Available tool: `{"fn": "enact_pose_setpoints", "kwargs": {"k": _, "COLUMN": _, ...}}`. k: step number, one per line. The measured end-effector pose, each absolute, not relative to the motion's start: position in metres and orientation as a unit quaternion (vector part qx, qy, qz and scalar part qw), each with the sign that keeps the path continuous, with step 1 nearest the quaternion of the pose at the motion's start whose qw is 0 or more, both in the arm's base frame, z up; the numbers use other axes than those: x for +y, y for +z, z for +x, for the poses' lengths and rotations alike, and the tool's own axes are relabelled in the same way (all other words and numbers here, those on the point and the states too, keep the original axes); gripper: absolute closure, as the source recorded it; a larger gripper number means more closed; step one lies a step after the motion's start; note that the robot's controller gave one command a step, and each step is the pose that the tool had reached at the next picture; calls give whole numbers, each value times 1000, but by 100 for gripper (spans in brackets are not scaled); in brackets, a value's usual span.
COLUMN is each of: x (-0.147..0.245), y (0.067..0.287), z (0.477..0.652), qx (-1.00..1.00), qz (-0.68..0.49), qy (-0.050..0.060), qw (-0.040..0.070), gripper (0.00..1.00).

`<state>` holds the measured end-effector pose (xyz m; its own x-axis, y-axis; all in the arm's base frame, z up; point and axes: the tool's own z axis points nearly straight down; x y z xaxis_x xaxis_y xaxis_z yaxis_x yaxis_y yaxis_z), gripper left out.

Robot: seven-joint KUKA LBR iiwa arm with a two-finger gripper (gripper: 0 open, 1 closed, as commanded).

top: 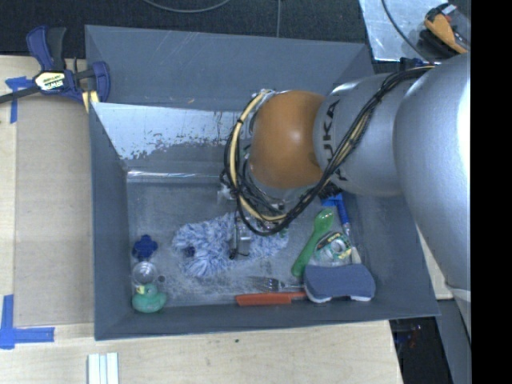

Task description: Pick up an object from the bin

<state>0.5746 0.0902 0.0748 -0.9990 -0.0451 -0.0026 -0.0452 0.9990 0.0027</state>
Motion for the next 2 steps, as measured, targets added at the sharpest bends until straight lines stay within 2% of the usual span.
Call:
{"fn": "enact_pose_setpoints", "kwargs": {"k": 1, "x": 86, "y": 72, "z": 582, "qx": 999, "qz": -45, "qy": 3, "qw": 11, "gripper": 0}}
{"fn": "enact_pose_setpoints", "kwargs": {"k": 2, "x": 90, "y": 77, "z": 578, "qx": 1000, "qz": -25, "qy": 2, "qw": 6, "gripper": 100}}
